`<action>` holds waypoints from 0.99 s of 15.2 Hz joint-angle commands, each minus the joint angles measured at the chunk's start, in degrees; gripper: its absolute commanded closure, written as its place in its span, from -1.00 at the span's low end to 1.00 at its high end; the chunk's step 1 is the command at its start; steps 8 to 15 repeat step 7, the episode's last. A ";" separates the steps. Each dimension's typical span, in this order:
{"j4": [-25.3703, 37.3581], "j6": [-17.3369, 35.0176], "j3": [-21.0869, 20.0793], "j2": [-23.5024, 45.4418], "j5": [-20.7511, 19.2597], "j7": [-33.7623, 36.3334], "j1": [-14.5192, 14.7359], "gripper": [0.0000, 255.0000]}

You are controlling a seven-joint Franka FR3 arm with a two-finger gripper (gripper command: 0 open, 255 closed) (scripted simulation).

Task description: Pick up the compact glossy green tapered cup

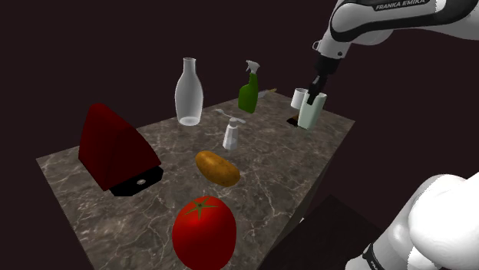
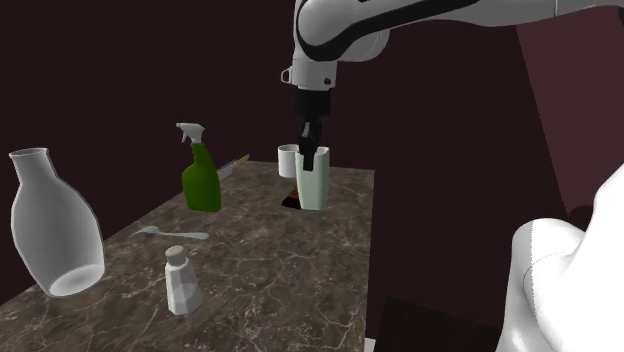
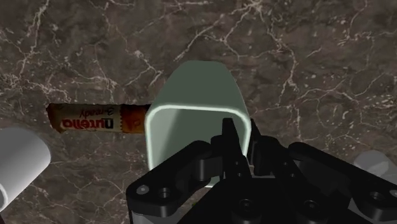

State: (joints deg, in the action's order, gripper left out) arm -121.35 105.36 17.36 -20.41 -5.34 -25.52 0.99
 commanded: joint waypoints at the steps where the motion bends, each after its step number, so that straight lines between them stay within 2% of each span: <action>1: 1.72 -1.65 -0.10 0.08 0.09 -0.02 0.06 1.00; 5: 5.00 -4.71 -0.26 0.30 0.25 -0.08 0.18 1.00; 15: 5.12 -4.82 -0.27 0.31 0.26 -0.08 0.18 1.00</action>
